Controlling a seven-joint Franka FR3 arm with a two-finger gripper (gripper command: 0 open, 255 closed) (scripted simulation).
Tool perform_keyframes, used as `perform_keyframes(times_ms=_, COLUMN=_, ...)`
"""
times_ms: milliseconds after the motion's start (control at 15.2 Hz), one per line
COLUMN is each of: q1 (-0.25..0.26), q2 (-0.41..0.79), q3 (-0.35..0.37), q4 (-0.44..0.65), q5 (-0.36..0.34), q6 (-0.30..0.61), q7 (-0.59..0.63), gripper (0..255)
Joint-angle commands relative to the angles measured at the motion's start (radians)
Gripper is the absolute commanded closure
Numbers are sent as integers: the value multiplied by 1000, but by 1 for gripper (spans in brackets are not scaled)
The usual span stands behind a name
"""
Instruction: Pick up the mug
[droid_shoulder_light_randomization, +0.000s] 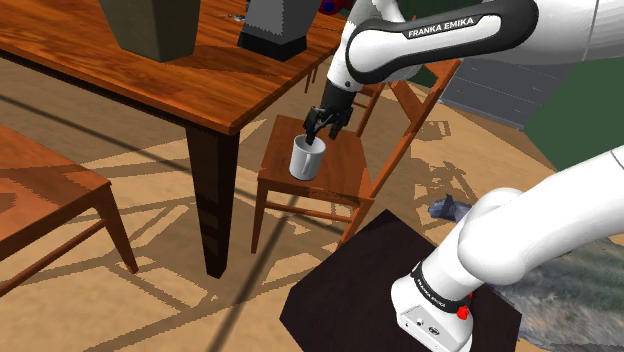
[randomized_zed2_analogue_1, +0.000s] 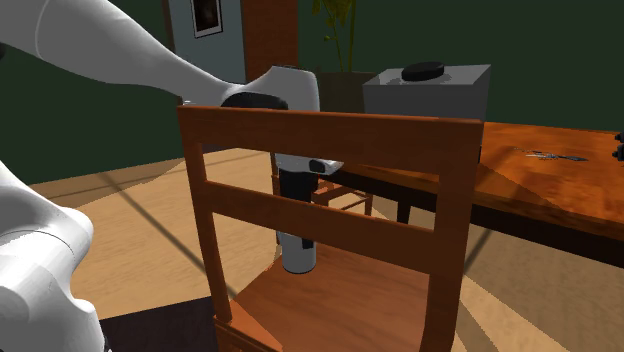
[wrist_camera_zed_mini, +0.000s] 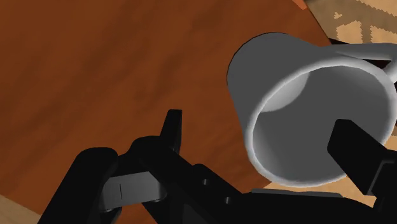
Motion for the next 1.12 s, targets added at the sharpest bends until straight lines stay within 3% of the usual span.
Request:
perform_keyframes(times_ms=0, q1=0, q2=15, q3=0, q4=-16, q5=2, q6=31, q7=-3, gripper=0)
perform_keyframes(times_ms=330, q1=1, q2=38, q3=0, q4=-46, q5=5, q6=84, q7=-7, gripper=0)
perform_keyframes(times_ms=396, q1=2, q2=38, q3=2, q4=-47, q5=5, q6=84, q7=-5, gripper=255)
perform_keyframes(times_ms=1056, q1=1, q2=31, q3=0, q4=-38, q5=4, q6=69, q7=-6, gripper=255)
